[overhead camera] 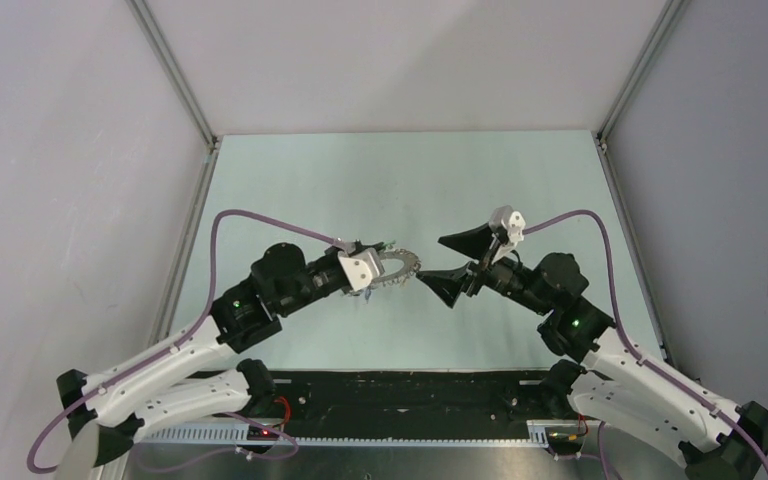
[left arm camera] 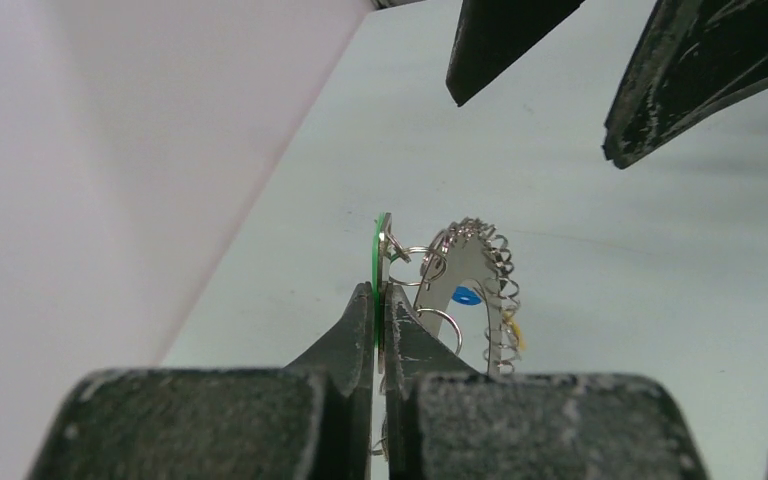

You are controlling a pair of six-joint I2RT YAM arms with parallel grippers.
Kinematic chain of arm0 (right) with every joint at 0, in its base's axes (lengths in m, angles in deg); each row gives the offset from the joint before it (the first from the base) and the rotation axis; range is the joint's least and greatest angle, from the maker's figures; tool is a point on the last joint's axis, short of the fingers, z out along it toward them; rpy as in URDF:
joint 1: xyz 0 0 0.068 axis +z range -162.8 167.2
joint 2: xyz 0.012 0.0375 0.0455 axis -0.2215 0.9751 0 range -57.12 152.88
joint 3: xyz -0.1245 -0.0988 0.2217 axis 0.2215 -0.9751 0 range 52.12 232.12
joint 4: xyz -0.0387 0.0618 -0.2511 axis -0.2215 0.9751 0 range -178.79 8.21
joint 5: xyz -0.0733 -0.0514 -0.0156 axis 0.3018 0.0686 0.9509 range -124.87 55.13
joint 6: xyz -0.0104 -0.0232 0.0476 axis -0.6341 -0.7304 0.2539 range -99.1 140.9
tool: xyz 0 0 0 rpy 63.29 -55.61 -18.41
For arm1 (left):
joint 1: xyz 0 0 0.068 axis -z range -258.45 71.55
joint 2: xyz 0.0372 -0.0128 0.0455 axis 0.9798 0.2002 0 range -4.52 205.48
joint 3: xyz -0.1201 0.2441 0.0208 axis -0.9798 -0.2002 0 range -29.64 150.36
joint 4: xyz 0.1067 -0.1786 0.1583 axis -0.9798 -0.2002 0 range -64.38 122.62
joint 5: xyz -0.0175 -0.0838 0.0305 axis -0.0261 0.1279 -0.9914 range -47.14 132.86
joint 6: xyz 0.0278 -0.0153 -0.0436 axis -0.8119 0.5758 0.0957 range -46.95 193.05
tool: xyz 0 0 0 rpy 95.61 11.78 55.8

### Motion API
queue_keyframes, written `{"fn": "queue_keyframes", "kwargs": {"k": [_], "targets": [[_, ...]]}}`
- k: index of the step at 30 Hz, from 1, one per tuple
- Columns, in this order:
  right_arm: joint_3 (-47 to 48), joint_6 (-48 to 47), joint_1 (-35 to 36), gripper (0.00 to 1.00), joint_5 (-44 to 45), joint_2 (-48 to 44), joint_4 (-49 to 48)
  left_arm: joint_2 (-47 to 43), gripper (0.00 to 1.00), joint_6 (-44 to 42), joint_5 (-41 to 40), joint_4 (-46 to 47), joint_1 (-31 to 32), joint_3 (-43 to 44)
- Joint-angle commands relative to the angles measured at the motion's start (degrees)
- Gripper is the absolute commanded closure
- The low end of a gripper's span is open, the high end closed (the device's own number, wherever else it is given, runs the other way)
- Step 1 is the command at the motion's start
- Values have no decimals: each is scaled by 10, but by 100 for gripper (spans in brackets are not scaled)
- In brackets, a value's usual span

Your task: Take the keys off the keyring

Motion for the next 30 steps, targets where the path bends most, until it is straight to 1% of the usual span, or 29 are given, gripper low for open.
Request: {"fn": "queue_keyframes", "kwargs": {"k": [1, 3, 5, 7, 8, 9, 10, 11, 12, 13, 14, 15, 16, 18, 22, 23, 25, 27, 30], "targets": [[4, 49, -15, 1, 11, -17, 16, -7, 100, 100, -18, 45, 4, 29], [3, 50, -27, 1, -25, -23, 18, -10, 100, 155, -57, 46, 4, 29], [-5, 32, -30, 1, -44, -29, 14, -14, 100, 245, -105, 46, 4, 27], [-15, 31, -30, 1, -18, -28, 10, -22, 100, 278, -126, 43, 4, 24], [-14, 28, -30, 3, -3, -25, 17, -25, 100, 286, -131, 41, 4, 20], [-10, 17, -30, 11, 1, -20, 34, -34, 100, 300, -133, 40, 4, 18], [-8, 9, -30, 16, -7, -17, 40, -45, 100, 303, -142, 40, 4, 10], [-7, -6, -28, 29, -13, -13, 44, -51, 100, 328, -149, 40, 4, 5], [-7, -12, -25, 38, -16, -11, 43, -64, 100, 342, -175, 41, 4, -5], [-6, -20, -17, 39, -13, -5, 41, -71, 100, 373, -192, 40, 4, -18], [-6, -25, -6, 45, -7, -3, 38, -87, 100, 386, -223, 41, 4, -25], [-6, -42, 1, 48, -4, 3, 33, -95, 100, 397, -232, 47, 4, -42], [-6, -50, 11, 53, 4, 7, 29, -109, 100, 397, -240, 48, 4, -49], [-6, -71, 22, 57, 6, 26, 11, -119, 100, 392, -245, 68, 4, -63], [-6, -83, 26, 63, -18, 71, -69, -119, 100, 351, -210, 69, 4, -63], [-6, -83, 26, 63, -19, 85, -98, -119, 100, 343, -206, 69, 3, -63], [-2, -94, 26, 62, -29, 100, -122, -118, 100, 333, -184, 68, 4, -67], [3, -106, 27, 62, -42, 115, -141, -112, 100, 323, -143, 68, 4, -67], [4, -136, 26, 64, -61, 134, -165, -93, 100, 313, -112, 68, 4, -67]]}}
